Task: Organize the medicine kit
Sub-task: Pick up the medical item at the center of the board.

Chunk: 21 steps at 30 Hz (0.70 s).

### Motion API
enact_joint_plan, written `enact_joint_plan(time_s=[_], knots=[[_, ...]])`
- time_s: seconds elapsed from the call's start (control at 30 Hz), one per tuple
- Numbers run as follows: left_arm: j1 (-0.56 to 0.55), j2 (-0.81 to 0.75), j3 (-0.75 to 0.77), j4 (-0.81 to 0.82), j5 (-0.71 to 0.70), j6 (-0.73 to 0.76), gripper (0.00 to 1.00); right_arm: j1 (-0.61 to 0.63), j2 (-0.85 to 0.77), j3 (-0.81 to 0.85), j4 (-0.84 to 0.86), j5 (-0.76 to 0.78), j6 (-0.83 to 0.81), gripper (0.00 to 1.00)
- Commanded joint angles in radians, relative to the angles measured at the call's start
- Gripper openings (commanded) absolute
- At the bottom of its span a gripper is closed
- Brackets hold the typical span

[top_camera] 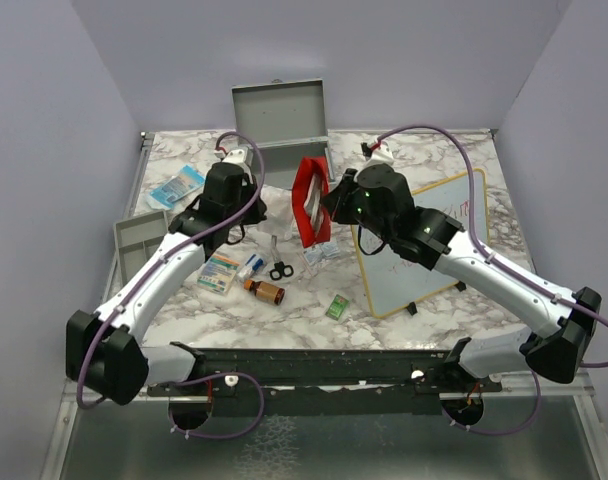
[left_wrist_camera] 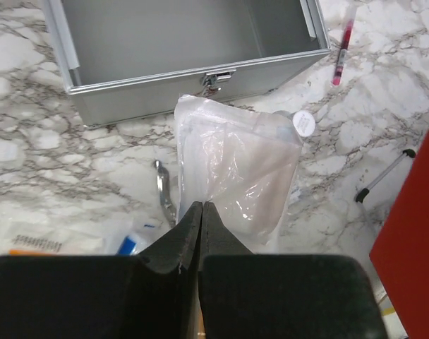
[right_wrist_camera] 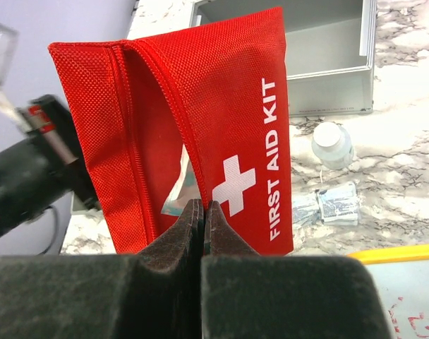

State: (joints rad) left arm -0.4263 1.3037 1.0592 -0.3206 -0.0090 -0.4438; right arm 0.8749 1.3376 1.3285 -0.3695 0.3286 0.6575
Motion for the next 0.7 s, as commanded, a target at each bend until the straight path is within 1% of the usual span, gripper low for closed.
enact_joint_plan(time_s=[0.0,0.17,0.3,0.4,0.5,0.67], knots=[[-0.005,-0.109,0.018,-0.173,-0.094,0.135,0.0,-0.003,0.034,0.02,-0.026,-0.007,-0.015,0.01],[-0.005,-0.213,0.011,-0.24,-0.13,0.263,0.0,-0.002,0.057,0.02,-0.053,0.02,-0.027,0.0],[-0.005,-0.282,0.042,-0.285,-0.111,0.308,0.0,-0.002,0.076,0.006,-0.057,0.036,-0.018,0.0],[-0.005,-0.327,0.06,-0.287,-0.004,0.328,0.0,-0.002,0.097,0.004,-0.054,0.024,-0.017,0.0],[-0.005,-0.35,0.081,-0.273,0.142,0.329,0.0,-0.002,0.107,-0.008,-0.034,0.002,-0.013,0.01],[-0.005,-0.326,0.131,-0.27,0.381,0.309,0.0,-0.002,0.136,-0.006,0.0,-0.054,-0.024,0.01]])
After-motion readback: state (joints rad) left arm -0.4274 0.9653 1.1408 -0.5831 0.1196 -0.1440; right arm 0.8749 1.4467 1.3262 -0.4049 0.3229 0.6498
